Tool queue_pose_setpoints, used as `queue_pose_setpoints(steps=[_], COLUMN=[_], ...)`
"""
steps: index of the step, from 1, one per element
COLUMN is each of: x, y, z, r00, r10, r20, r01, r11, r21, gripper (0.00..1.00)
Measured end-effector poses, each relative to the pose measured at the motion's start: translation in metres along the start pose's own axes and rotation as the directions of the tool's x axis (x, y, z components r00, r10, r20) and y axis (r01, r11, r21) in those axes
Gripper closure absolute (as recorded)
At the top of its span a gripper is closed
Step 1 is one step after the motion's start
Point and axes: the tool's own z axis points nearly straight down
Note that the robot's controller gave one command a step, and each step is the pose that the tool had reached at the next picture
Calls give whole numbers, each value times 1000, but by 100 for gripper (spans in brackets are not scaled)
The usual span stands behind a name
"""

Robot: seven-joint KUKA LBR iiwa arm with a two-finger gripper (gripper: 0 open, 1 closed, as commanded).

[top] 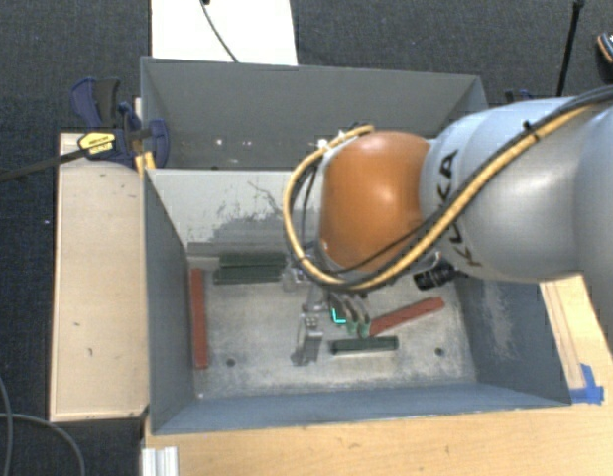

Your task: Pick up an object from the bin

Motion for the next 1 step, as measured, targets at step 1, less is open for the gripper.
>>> queue_pose_setpoints(steps=[1], x=[4], y=[-77], z=[13], r00=[996], r10=[-90], r20=[5], r01=[90], r11=[996], r21=[3], gripper=[0])
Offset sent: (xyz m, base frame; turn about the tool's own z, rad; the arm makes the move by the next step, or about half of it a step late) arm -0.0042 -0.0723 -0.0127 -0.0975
